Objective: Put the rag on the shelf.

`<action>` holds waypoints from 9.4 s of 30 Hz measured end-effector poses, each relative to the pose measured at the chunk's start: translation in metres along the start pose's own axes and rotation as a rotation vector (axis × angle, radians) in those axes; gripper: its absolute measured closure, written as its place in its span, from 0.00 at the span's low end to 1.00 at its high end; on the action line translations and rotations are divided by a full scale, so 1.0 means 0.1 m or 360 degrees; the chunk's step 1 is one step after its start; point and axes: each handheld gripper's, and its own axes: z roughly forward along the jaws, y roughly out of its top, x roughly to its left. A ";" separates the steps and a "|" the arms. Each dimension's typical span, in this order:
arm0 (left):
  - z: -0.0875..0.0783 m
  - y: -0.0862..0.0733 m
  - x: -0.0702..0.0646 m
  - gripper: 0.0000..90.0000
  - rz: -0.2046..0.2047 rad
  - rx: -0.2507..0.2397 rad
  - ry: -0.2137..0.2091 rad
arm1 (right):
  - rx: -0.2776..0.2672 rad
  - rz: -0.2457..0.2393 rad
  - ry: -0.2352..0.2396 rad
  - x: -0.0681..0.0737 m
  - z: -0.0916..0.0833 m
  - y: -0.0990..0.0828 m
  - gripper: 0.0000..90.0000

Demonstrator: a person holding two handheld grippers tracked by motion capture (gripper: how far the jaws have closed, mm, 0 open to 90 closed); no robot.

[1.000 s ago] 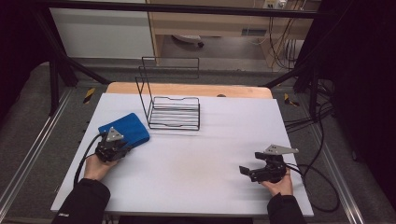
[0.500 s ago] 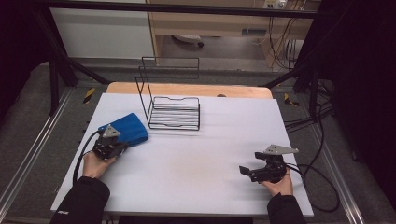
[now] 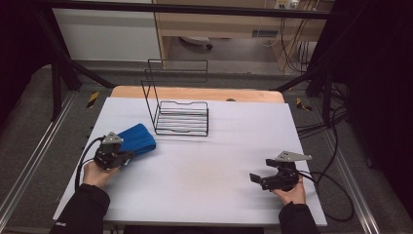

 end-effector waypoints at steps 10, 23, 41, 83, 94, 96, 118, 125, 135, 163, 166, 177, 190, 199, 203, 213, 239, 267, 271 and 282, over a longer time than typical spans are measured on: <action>0.01 -0.03 -0.41 0.95 0.0026 -0.0004 -0.0175 | -0.0007 -0.0001 0.0003 0.00 0.00 0.00 0.02; 0.07 -0.03 -0.92 0.95 0.0096 -0.0018 -0.0305 | 0.0004 -0.0012 0.0010 0.03 0.01 0.01 0.02; 0.08 -0.03 -1.17 0.69 0.0151 -0.0037 -0.0372 | 0.0029 -0.0056 0.0042 0.20 0.16 0.14 0.04; -0.25 -0.26 -0.25 0.17 -0.0149 -0.0192 0.0015 | 0.0452 -0.0181 0.0315 1.24 1.83 0.75 0.88; -0.24 -0.26 -0.25 0.17 -0.0161 -0.0189 0.0007 | 0.0387 -0.0094 0.0175 1.37 1.59 0.72 0.97; -0.24 -0.26 -0.26 0.17 -0.0158 -0.0189 0.0004 | 0.0377 -0.0078 0.0127 1.38 1.51 0.71 0.97; -0.19 -0.25 -0.30 0.17 -0.0127 -0.0170 -0.0015 | 0.0206 -0.0039 0.0036 1.00 1.14 0.61 0.56; -0.18 -0.26 -0.29 0.17 -0.0124 -0.0171 -0.0016 | 0.0227 -0.0094 0.0064 0.86 1.58 0.87 0.61; -0.16 -0.26 -0.31 0.17 -0.0111 -0.0163 -0.0024 | 0.0306 -0.0077 0.0060 0.82 1.78 0.84 0.92; 0.15 0.26 -0.58 0.35 -0.0105 -0.0128 -0.0128 | 0.0074 -0.0071 0.0015 0.60 1.04 0.70 0.33; 0.29 0.35 -0.61 0.42 -0.0121 -0.0096 -0.0138 | 0.0065 -0.0081 0.0038 0.58 0.97 0.64 0.26; 0.62 0.36 -0.68 0.64 -0.0198 0.0032 -0.0221 | 0.0072 -0.0094 0.0087 0.60 0.91 0.54 0.18; 0.72 0.36 -0.74 0.75 -0.0206 0.0059 -0.0138 | 0.0082 -0.0081 0.0104 0.60 0.95 0.53 0.18; 0.73 0.37 -0.78 0.87 -0.0201 0.0089 -0.0161 | 0.0098 -0.0107 0.0107 0.61 0.97 0.55 0.18; 0.73 0.37 -0.79 0.91 -0.0199 0.0100 -0.0165 | 0.0100 -0.0125 0.0106 0.64 1.02 0.60 0.19; 0.74 0.35 -0.79 0.91 -0.0178 0.0077 -0.0167 | 0.0164 -0.0110 0.0075 0.68 1.36 0.75 0.46; 0.71 0.35 -0.78 0.93 -0.0184 0.0045 -0.0182 | 0.0294 0.0131 0.0123 0.60 1.54 0.74 0.95; 0.12 0.37 -0.96 0.93 -0.0120 -0.0294 -0.0233 | -0.0019 0.0006 0.0169 0.86 1.00 0.82 0.95; 0.08 0.39 -0.98 0.93 -0.0133 -0.0322 -0.0253 | -0.0053 -0.0024 0.0170 0.89 0.94 0.82 0.96; -0.10 0.44 -1.09 0.93 -0.0118 -0.0416 -0.0257 | -0.0204 -0.0057 0.0175 0.95 0.72 0.84 0.96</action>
